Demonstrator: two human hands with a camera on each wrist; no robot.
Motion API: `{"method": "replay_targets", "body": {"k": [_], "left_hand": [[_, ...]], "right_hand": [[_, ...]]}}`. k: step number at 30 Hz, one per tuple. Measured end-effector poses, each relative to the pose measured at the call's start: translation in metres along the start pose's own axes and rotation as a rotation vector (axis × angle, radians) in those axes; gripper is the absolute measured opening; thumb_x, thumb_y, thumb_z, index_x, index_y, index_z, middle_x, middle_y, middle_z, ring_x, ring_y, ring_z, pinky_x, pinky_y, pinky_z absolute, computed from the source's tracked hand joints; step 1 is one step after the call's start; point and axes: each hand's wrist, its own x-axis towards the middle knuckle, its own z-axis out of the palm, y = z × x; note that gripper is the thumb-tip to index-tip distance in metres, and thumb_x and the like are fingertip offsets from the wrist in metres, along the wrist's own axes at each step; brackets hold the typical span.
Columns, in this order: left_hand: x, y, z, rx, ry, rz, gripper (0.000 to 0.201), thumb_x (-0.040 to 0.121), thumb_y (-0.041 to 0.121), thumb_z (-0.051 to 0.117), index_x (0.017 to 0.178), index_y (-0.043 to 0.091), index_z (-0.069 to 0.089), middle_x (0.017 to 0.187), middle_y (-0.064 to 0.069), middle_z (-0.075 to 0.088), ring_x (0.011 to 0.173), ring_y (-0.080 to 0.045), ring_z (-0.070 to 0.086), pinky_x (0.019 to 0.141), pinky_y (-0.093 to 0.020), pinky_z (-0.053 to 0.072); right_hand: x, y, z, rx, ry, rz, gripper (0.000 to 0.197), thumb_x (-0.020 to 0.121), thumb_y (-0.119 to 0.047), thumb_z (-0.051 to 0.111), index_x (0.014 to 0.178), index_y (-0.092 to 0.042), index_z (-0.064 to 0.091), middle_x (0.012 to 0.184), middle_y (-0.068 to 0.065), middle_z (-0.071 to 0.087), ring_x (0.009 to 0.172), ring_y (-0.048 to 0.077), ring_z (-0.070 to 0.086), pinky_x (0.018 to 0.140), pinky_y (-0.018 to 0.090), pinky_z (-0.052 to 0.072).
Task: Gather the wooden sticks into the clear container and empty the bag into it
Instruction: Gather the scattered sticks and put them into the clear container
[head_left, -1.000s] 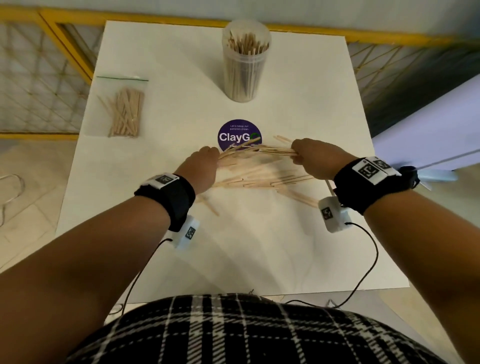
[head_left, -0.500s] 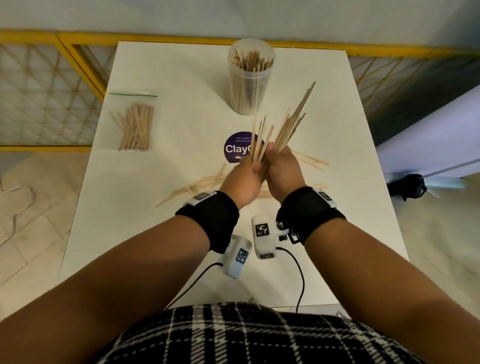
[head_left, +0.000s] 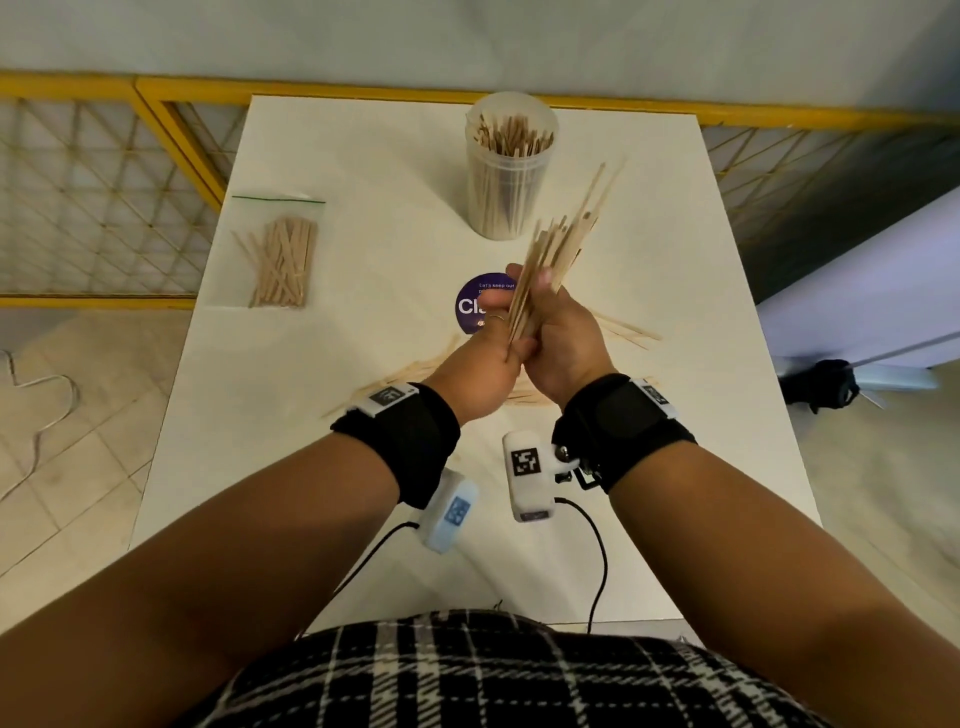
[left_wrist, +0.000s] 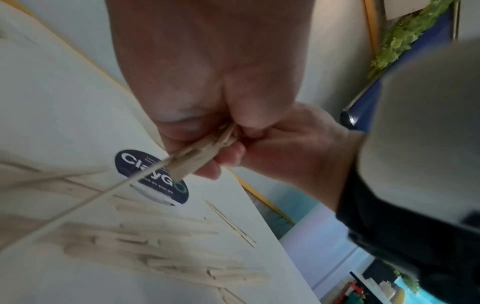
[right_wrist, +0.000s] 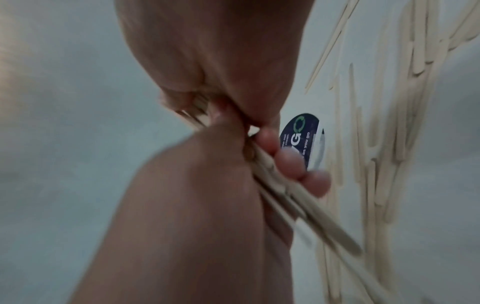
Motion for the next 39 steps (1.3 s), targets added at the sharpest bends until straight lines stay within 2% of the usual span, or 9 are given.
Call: {"method": "replay_targets", "body": {"k": [4,6,10,13,16,21,30,34,39], "left_hand": [[-0.002,0.005,-0.017,0.006,-0.124,0.002,0.033,0.099,0.028,0.04,0.127,0.012,0.038,0.085,0.0,0.054,0.069,-0.012,0.056,0.057,-0.03,0.049],[-0.001,0.006,-0.022,-0.04,-0.108,0.038,0.023,0.097,0.032,0.043,0.112,0.017,0.052,0.091,-0.001,0.062,0.085,-0.017,0.063,0.082,-0.041,0.053],[-0.001,-0.009,-0.029,-0.805,0.037,-0.26,0.06,0.092,0.06,0.034,0.124,0.013,0.053,0.123,-0.005,0.058,0.116,-0.019,0.052,0.11,-0.038,0.032],[0.004,-0.026,-0.035,-1.345,0.097,-0.488,0.083,0.086,0.072,0.026,0.127,0.004,0.05,0.128,-0.013,0.057,0.122,-0.028,0.051,0.108,-0.041,0.034],[0.005,-0.013,-0.033,-1.543,0.068,-0.499,0.078,0.093,0.063,0.024,0.113,-0.006,0.055,0.111,-0.022,0.063,0.107,-0.034,0.059,0.094,-0.043,0.047],[0.006,0.014,-0.031,-1.529,0.042,-0.479,0.052,0.102,0.03,0.026,0.092,-0.004,0.065,0.088,-0.019,0.067,0.082,-0.028,0.067,0.076,-0.037,0.059],[0.004,0.007,-0.033,-1.436,0.07,-0.554,0.035,0.096,0.011,0.034,0.084,-0.002,0.064,0.083,-0.014,0.064,0.078,-0.024,0.064,0.077,-0.034,0.057],[0.007,0.005,-0.039,-1.376,0.062,-0.528,0.031,0.097,0.013,0.036,0.089,0.001,0.064,0.09,-0.014,0.065,0.089,-0.024,0.063,0.082,-0.035,0.056],[0.016,-0.006,-0.05,-1.194,0.069,-0.502,0.036,0.1,0.033,0.037,0.097,0.007,0.061,0.094,-0.01,0.064,0.087,-0.024,0.061,0.086,-0.037,0.05]], "right_hand": [[-0.001,-0.013,-0.003,-0.096,-0.153,0.021,0.005,0.089,-0.013,0.061,0.09,-0.009,0.064,0.081,0.012,0.072,0.098,0.038,0.06,0.089,0.063,0.043],[-0.003,-0.022,0.003,-0.193,-0.188,-0.026,0.014,0.091,-0.007,0.058,0.078,-0.011,0.061,0.073,0.009,0.07,0.094,0.039,0.06,0.07,0.053,0.044],[-0.004,-0.059,0.016,-0.226,-0.166,-0.278,0.011,0.094,-0.001,0.052,0.085,-0.005,0.055,0.064,0.006,0.062,0.072,0.026,0.067,0.07,0.037,0.056],[-0.005,-0.089,0.028,-0.133,-0.191,-0.434,0.012,0.094,0.005,0.05,0.085,-0.003,0.052,0.065,0.003,0.058,0.066,0.018,0.061,0.078,0.039,0.056],[-0.01,-0.094,0.042,-0.082,-0.264,-0.435,0.009,0.089,0.006,0.054,0.087,-0.002,0.054,0.069,0.006,0.058,0.07,0.022,0.062,0.081,0.04,0.055],[-0.012,-0.059,0.044,-0.289,-0.246,-0.265,0.019,0.077,0.001,0.069,0.09,-0.007,0.059,0.076,0.009,0.063,0.08,0.032,0.067,0.081,0.043,0.055],[-0.006,-0.045,0.046,-0.389,-0.251,-0.148,0.022,0.073,-0.006,0.074,0.088,-0.009,0.058,0.075,0.009,0.064,0.082,0.032,0.066,0.089,0.052,0.051],[0.005,-0.034,0.045,-0.48,-0.239,-0.116,0.026,0.068,-0.021,0.081,0.088,-0.016,0.065,0.087,0.016,0.065,0.091,0.035,0.065,0.095,0.055,0.049],[0.031,-0.048,0.051,-0.516,-0.247,-0.126,0.011,0.094,-0.017,0.058,0.093,-0.006,0.058,0.081,0.014,0.066,0.083,0.029,0.067,0.074,0.04,0.057]]}}
